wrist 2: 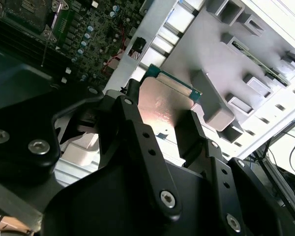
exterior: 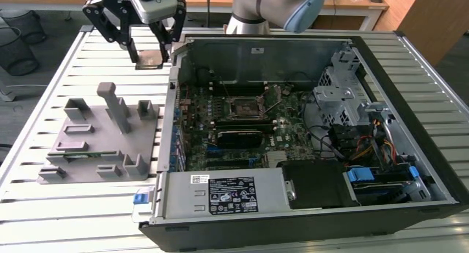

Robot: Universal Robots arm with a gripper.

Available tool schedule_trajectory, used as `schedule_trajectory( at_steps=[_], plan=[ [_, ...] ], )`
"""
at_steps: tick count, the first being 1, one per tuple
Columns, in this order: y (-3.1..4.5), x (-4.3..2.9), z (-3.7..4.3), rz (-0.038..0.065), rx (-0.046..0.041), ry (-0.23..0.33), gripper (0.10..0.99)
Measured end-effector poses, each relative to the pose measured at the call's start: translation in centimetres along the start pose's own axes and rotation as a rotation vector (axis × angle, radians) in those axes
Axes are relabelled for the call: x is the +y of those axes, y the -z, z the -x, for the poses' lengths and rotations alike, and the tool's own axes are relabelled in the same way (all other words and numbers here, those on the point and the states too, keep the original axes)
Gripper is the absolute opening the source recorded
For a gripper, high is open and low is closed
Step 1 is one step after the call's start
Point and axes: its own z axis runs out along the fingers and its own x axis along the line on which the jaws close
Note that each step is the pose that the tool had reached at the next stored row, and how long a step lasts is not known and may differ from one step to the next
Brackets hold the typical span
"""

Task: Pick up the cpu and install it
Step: 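Pick up the cpu and move it towards the insertion slot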

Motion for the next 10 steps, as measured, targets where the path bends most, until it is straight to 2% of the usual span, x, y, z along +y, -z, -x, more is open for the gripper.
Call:
schedule_trajectory(
  at_steps=[10],
  plan=[
    [0.02,-0.02,0.82,0.0,0.0,0.0,0.537]
  ],
)
